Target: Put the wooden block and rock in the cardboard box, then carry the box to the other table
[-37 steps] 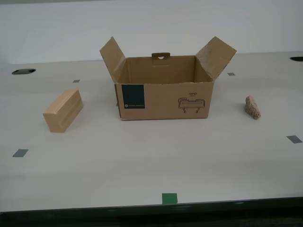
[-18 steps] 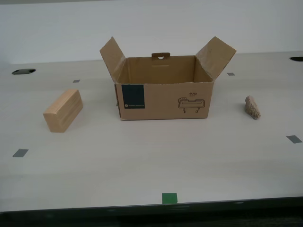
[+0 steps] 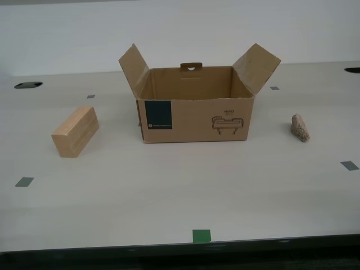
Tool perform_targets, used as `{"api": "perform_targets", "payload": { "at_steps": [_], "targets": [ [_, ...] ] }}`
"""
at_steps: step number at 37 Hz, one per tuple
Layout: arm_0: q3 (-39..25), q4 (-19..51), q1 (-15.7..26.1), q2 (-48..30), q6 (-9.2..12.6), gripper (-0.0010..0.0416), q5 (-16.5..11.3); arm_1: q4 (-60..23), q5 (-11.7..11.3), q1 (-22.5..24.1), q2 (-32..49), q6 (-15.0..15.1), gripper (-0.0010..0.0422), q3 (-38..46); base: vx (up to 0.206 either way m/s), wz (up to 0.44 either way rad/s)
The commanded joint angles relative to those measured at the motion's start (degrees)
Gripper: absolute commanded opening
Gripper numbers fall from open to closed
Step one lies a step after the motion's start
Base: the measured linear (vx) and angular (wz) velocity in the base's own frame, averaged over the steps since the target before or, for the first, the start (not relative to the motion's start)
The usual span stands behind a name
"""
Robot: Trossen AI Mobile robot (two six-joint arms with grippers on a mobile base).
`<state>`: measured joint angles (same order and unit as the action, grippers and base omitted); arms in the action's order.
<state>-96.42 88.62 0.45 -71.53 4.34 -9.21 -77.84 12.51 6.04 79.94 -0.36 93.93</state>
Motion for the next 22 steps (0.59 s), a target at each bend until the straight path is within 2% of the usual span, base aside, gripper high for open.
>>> {"api": "perform_targets", "payload": {
  "at_steps": [1, 22],
  "targets": [
    [0.0, -0.1, 0.0, 0.0, 0.1, 0.0000, -0.1, -0.1, 0.2, 0.0, 0.0, 0.2, 0.0000, 0.0, 0.000, 0.000],
    [0.0, -0.3, 0.0, 0.0, 0.2, 0.0000, -0.1, 0.0, 0.2, 0.0, 0.0, -0.3, 0.0000, 0.0, 0.000, 0.000]
  ]
}}
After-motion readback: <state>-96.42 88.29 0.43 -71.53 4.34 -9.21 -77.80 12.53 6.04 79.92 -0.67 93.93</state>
